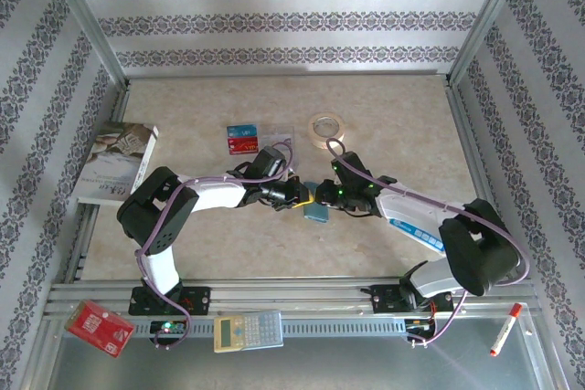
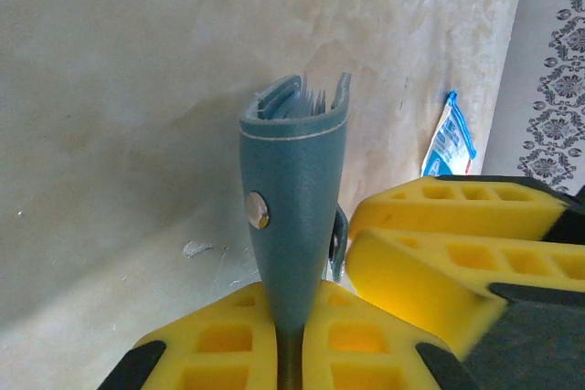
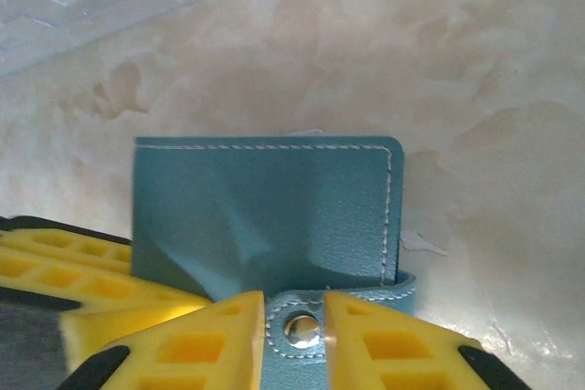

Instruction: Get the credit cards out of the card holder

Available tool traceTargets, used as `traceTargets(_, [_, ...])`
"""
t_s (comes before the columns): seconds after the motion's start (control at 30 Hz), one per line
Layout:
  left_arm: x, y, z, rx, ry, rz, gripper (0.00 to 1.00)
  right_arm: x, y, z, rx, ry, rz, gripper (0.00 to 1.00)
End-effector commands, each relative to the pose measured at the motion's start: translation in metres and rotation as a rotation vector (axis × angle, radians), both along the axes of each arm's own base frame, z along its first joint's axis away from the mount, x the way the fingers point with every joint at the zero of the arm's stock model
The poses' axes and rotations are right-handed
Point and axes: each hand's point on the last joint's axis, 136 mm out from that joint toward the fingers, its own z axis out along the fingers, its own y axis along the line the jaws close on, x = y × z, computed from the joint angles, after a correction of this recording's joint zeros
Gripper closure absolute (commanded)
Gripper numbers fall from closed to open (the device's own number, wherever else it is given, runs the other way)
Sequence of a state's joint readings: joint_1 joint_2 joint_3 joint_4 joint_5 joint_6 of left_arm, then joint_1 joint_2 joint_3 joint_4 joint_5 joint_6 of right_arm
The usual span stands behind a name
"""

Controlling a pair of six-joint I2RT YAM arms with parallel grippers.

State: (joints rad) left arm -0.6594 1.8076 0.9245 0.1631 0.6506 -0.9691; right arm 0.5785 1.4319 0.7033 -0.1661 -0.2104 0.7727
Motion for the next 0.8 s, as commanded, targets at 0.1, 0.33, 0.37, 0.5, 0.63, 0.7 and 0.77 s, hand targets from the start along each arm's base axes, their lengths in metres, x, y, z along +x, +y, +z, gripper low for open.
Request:
traceTargets(0.1, [0.01, -0.006, 0.02, -0.022, -0.06, -0.013, 1.0, -0.008, 0.012, -0.004, -0.001, 0.022, 0.06, 0.7])
traceTargets(0.33, [0.009, -0.004, 0.022, -0.013, -0.07, -0.008, 1.0, -0.011, -0.018, -0.025, -0.176, 0.068, 0.003, 0.86])
traceTargets(0.37, [0.009, -0.003, 0.022, -0.008, -0.071, -0.008, 1.0, -0.011, -0.023, -0.024, -0.2, 0.066, -0.008, 0.88])
traceTargets(0.5, [0.008, 0.002, 0.016, 0.029, -0.063, -0.002, 1.0, -0.009, -0.04, -0.02, -0.277, 0.046, -0.056, 0.94])
traceTargets(0.63, [0.008, 0.005, 0.01, 0.063, -0.055, -0.003, 1.0, -0.012, -0.057, -0.019, -0.322, 0.046, -0.112, 0.99])
traceTargets(0.7, [0.008, 0.005, 0.01, 0.062, -0.054, -0.008, 1.0, -0.013, -0.061, -0.019, -0.323, 0.052, -0.126, 0.96])
traceTargets(0.77, [0.008, 0.004, 0.01, 0.058, -0.052, -0.01, 1.0, -0.013, -0.058, -0.02, -0.308, 0.056, -0.122, 0.91])
